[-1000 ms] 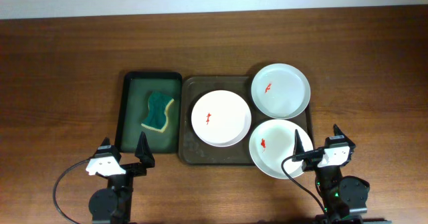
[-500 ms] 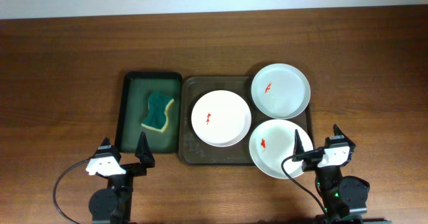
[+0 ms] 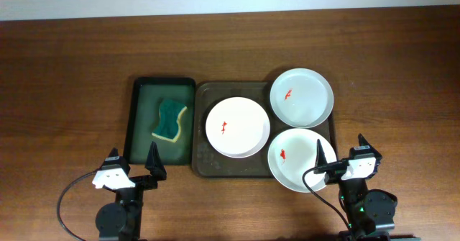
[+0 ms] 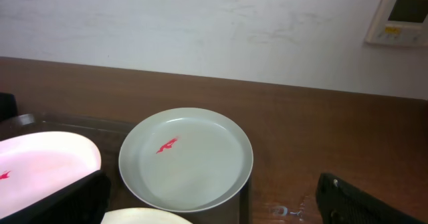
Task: Clean dirty plates on tray and stack at the side
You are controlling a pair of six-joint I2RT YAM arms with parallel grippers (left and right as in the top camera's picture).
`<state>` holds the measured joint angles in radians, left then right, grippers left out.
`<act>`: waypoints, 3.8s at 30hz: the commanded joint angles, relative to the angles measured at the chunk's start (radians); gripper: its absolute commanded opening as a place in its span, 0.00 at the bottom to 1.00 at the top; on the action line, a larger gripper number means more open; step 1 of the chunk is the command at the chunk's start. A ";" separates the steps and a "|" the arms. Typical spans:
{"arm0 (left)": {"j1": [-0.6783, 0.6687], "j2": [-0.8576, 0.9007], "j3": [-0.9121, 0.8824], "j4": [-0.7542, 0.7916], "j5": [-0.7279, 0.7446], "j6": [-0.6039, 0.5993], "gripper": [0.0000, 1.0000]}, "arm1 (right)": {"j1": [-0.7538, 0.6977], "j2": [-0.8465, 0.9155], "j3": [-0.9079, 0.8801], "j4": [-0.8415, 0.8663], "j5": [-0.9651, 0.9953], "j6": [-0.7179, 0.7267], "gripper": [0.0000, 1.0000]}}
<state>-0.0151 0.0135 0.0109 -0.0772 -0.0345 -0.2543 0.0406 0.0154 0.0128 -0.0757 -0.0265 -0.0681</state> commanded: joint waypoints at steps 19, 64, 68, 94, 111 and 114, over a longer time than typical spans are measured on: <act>-0.004 -0.006 -0.002 -0.004 -0.007 0.012 1.00 | -0.002 -0.008 -0.007 0.000 -0.006 -0.002 0.98; -0.004 -0.006 -0.002 -0.003 -0.007 0.012 0.99 | -0.002 -0.007 -0.007 0.000 0.005 -0.002 0.98; -0.004 -0.006 -0.002 -0.004 -0.007 0.012 0.99 | -0.002 -0.007 -0.007 0.002 -0.030 -0.001 0.98; -0.004 -0.006 0.140 -0.104 -0.007 0.013 0.99 | -0.002 -0.001 0.201 -0.092 -0.277 0.208 0.98; -0.004 0.438 0.805 -0.561 0.059 0.109 0.99 | -0.002 0.639 0.998 -0.655 -0.370 0.190 0.98; -0.004 0.647 1.025 -0.766 0.085 0.148 0.99 | -0.002 0.851 1.230 -0.899 -0.369 0.150 0.98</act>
<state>-0.0147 0.4610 0.8276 -0.7097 0.0063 -0.1761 0.0406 0.6819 1.0382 -0.8433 -0.3737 0.1223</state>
